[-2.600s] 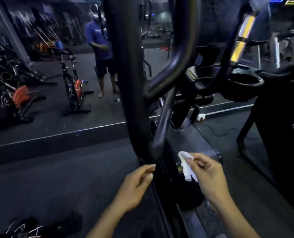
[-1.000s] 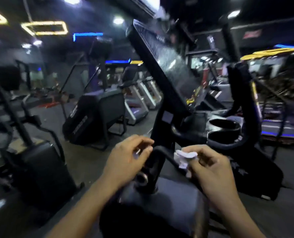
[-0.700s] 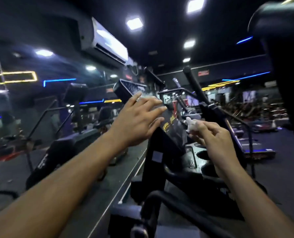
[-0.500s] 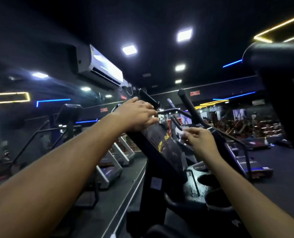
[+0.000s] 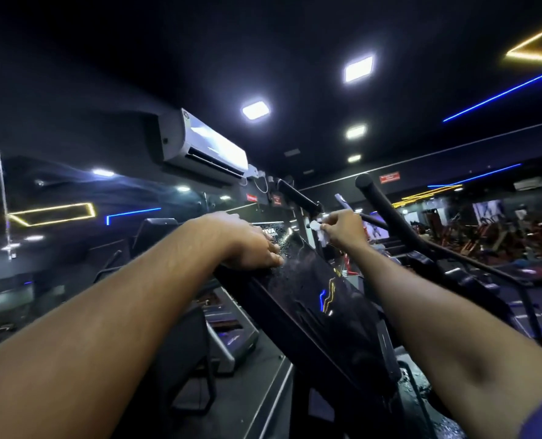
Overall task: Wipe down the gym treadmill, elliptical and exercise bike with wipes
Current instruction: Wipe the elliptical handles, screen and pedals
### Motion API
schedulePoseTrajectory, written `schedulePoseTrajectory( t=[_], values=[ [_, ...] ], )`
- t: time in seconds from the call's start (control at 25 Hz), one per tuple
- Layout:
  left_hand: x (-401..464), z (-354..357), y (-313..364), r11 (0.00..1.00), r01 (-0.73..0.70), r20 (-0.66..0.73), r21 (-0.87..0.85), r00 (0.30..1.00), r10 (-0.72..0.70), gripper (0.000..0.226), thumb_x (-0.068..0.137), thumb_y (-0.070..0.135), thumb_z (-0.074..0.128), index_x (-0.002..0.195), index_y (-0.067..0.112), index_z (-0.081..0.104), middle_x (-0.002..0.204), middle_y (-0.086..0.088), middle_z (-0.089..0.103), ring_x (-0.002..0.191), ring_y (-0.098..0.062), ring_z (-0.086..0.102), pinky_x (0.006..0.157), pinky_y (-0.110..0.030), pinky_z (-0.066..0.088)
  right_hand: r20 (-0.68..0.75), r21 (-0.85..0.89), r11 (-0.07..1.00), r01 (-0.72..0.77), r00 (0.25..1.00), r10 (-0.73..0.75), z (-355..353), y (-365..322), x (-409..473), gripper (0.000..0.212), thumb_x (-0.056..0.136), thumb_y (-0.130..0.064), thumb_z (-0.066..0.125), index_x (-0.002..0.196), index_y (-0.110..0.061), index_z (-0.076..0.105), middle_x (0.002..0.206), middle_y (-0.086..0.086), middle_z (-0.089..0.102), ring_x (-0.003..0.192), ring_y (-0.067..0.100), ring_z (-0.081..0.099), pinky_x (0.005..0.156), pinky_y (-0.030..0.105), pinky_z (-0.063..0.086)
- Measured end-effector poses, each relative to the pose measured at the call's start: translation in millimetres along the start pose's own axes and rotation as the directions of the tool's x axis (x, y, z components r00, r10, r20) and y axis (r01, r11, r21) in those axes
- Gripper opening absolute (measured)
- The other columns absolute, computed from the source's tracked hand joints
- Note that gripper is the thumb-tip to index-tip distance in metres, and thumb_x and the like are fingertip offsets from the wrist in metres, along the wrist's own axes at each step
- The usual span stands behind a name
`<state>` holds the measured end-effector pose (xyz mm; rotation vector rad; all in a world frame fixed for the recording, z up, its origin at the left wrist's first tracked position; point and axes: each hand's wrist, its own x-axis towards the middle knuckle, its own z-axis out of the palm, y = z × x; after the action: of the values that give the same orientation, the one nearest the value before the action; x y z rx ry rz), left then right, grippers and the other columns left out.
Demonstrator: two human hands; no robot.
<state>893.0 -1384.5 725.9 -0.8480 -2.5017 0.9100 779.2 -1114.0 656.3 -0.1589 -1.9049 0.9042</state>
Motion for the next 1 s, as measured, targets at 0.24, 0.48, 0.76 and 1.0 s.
schedulePoseTrajectory(
  t=[0.24,0.48,0.76,1.0],
  values=[
    [-8.2,-3.8,4.7,1.000,0.016,0.019,-0.001,1.000,-0.016,0.057,0.105,0.061,0.019,0.159,0.042,0.020,0.168,0.020,0.010,0.156,-0.005,0.003,0.127,-0.048,0.004,0.102,0.008,0.999,0.050,0.993,-0.051,35.4,-12.1,30.9,0.016,0.083,0.005,0.065,0.080,-0.004,0.078,0.073,0.008,0.071,0.065,0.002,0.065,0.061,0.008,0.041],
    [-11.1,-4.9,5.9,1.000,0.014,0.003,0.002,1.000,-0.014,0.058,0.105,0.062,0.019,0.159,0.041,0.023,0.167,0.020,0.012,0.155,-0.001,0.002,0.127,-0.042,0.000,0.251,-0.105,0.993,0.047,0.968,-0.019,69.1,2.5,48.6,0.040,0.093,-0.022,0.068,0.054,-0.012,0.064,0.063,0.009,0.065,0.071,0.028,0.064,0.067,0.027,0.040],
    [-10.4,-4.0,6.5,1.000,0.020,0.005,-0.004,1.000,-0.020,0.058,0.104,0.063,0.019,0.158,0.044,0.025,0.166,0.022,0.014,0.154,-0.001,0.004,0.127,-0.041,0.001,0.181,0.093,0.974,0.208,0.958,-0.222,73.7,-15.5,34.0,0.025,0.094,-0.035,0.067,0.087,-0.015,0.081,0.082,0.004,0.077,0.080,0.022,0.070,0.071,0.030,0.049],
    [-12.0,-4.3,8.3,1.000,0.026,-0.001,0.000,1.000,-0.026,0.056,0.105,0.061,0.018,0.158,0.043,0.025,0.166,0.024,0.012,0.154,-0.001,0.004,0.126,-0.040,0.003,0.067,0.380,0.823,0.423,0.875,-0.480,57.1,-34.5,-20.1,0.014,0.090,-0.025,0.074,0.102,-0.022,0.080,0.088,-0.001,0.071,0.079,0.013,0.068,0.071,0.018,0.050]
  ],
)
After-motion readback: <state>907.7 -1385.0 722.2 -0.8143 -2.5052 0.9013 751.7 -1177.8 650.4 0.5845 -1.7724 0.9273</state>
